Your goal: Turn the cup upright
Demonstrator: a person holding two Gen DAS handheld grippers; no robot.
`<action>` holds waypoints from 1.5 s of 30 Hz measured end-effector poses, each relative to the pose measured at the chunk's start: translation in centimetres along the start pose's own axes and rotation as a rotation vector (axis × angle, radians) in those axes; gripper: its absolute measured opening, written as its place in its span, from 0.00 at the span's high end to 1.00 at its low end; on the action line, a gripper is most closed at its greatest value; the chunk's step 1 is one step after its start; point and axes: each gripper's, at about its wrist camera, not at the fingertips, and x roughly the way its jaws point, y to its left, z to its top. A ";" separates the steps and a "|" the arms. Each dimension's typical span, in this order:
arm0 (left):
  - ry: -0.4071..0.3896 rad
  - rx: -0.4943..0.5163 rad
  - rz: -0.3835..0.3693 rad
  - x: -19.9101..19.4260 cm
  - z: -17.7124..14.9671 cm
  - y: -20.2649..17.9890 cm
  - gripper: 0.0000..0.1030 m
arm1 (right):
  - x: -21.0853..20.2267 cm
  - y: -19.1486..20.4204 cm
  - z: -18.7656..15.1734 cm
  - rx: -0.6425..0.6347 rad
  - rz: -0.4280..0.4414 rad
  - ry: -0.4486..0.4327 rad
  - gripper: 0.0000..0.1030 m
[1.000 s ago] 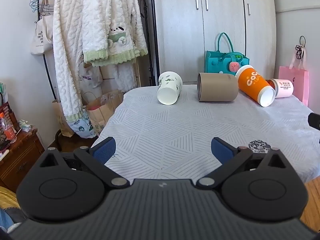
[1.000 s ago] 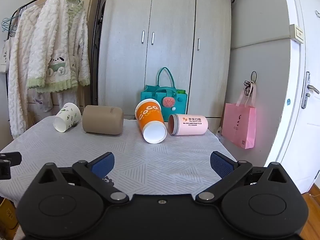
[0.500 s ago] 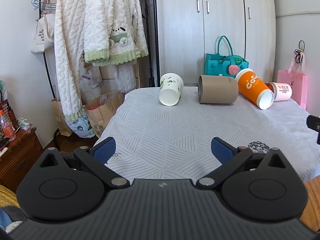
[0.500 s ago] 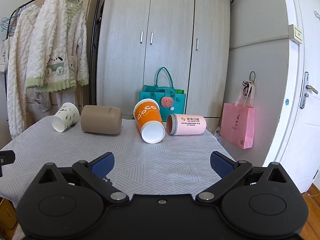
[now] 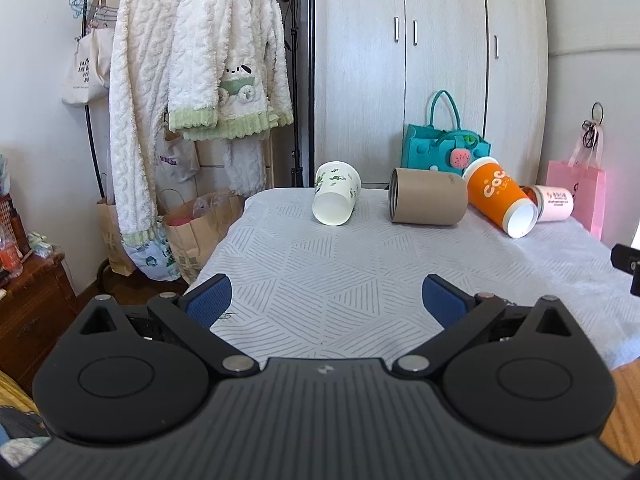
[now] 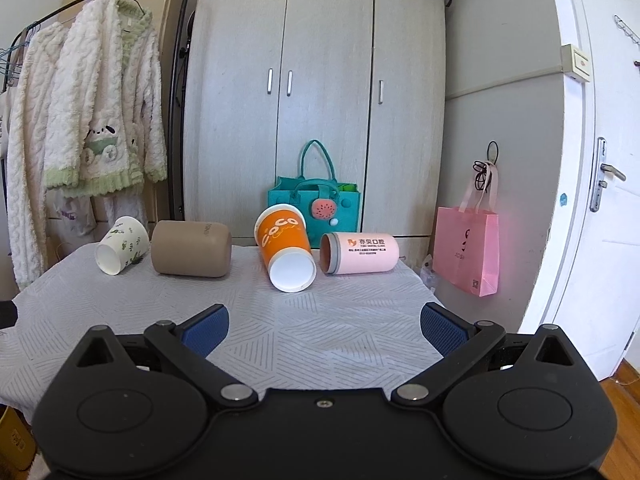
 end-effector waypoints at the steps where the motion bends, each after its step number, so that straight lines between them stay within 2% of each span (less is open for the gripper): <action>1: 0.002 -0.006 -0.002 0.0 0.0 0.1 0.00 | 0.0 -0.1 0.0 0.002 -0.001 0.001 0.00; 8: 0.035 -0.024 0.001 0.3 0.1 0.5 0.00 | -0.2 -0.3 0.0 0.005 -0.003 0.004 0.00; 37: 0.049 0.009 -0.004 0.4 0.1 0.1 0.00 | 0.0 0.2 -0.2 -0.018 0.004 0.020 0.00; 40: 0.070 0.012 -0.024 0.7 0.6 0.3 0.00 | 0.2 0.1 0.1 -0.022 0.033 0.040 0.00; 45: 0.100 0.083 -0.042 0.8 2.0 0.1 0.00 | 0.6 0.2 0.5 -0.010 0.108 0.082 0.00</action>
